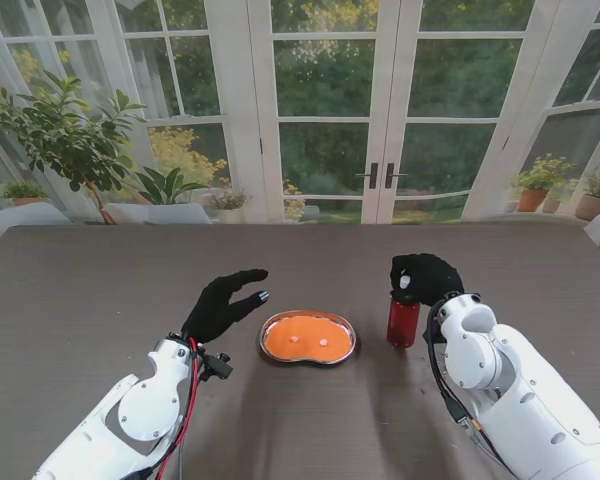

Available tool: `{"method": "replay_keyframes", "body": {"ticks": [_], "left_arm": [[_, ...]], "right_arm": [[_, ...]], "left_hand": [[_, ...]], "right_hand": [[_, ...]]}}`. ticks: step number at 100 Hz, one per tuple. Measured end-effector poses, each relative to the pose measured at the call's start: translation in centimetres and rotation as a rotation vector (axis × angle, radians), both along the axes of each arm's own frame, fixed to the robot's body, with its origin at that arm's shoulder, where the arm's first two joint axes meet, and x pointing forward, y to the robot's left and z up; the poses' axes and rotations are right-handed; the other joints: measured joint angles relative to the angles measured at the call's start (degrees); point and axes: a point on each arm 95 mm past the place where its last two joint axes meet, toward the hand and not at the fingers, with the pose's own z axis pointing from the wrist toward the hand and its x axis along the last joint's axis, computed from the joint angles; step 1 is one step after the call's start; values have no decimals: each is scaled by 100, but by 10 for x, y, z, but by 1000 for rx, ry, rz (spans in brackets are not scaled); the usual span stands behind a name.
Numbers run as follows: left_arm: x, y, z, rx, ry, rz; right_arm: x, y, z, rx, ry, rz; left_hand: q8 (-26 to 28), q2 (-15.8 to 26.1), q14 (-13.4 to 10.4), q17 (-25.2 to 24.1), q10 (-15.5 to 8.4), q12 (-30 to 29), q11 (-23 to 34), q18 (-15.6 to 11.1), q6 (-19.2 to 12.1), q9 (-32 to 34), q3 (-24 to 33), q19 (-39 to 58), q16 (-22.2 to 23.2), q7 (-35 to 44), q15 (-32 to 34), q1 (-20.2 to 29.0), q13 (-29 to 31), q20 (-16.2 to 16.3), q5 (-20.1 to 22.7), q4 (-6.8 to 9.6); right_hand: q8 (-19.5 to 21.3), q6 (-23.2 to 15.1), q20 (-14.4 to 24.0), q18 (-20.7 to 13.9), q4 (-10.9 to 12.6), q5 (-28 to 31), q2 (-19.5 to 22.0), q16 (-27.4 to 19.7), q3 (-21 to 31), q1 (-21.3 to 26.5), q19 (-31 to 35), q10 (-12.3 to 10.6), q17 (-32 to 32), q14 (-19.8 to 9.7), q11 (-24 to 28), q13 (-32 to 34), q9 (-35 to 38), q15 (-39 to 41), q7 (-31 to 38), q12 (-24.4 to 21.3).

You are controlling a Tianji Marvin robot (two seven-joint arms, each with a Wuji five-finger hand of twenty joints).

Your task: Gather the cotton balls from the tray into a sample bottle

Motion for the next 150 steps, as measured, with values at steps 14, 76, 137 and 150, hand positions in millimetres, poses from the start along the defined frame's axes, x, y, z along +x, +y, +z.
{"method": "replay_keyframes", "body": {"ticks": [14, 76, 137, 150], "left_arm": [[2, -3, -4, 7, 10, -11], [25, -29, -13, 51, 24, -128], [44, -50, -5, 62, 3, -199], [46, -54, -5, 66, 1, -207]], "right_arm": [[2, 11, 12, 12, -23, 16], [6, 84, 79, 128, -187, 105], [-3, 127, 83, 233, -195, 174], [-5, 133, 81, 263, -184, 183]], "left_hand": [[-9, 0, 0, 0, 0, 0, 0, 0, 0, 0, 0, -52, 0, -67, 0, 0, -4, 0, -135, 0], [-248, -685, -734, -431, -290, -141, -232, -901, 23, -1518, 22, -571, -238, -557, -425, -555, -1078, -535, -1659, 0], [-249, -1041, -786, -500, -316, -151, -231, -992, 23, -1715, -94, -638, -308, -586, -469, -903, -1192, -737, -1884, 38], [-249, -1041, -786, -466, -316, -151, -229, -992, 23, -1715, -105, -638, -308, -586, -469, -962, -1180, -741, -1884, 38]], "right_hand": [[0, -1, 30, 0, -1, -2, 0, 2, 0, 1, 0, 0, 3, 0, 4, 0, 0, 5, 22, 0], [0, -2, 104, 0, -1, -3, 0, 64, 0, 3, 0, 0, 42, 0, 7, 0, 0, 35, 27, 35], [0, -2, 112, 0, -1, -3, 0, 77, 0, 7, 0, 0, 51, 0, 8, 1, 0, 64, 30, 56], [-1, -2, 113, 0, -1, -3, 0, 78, 0, 7, 0, 0, 51, 0, 8, 1, 0, 65, 30, 56]]}}
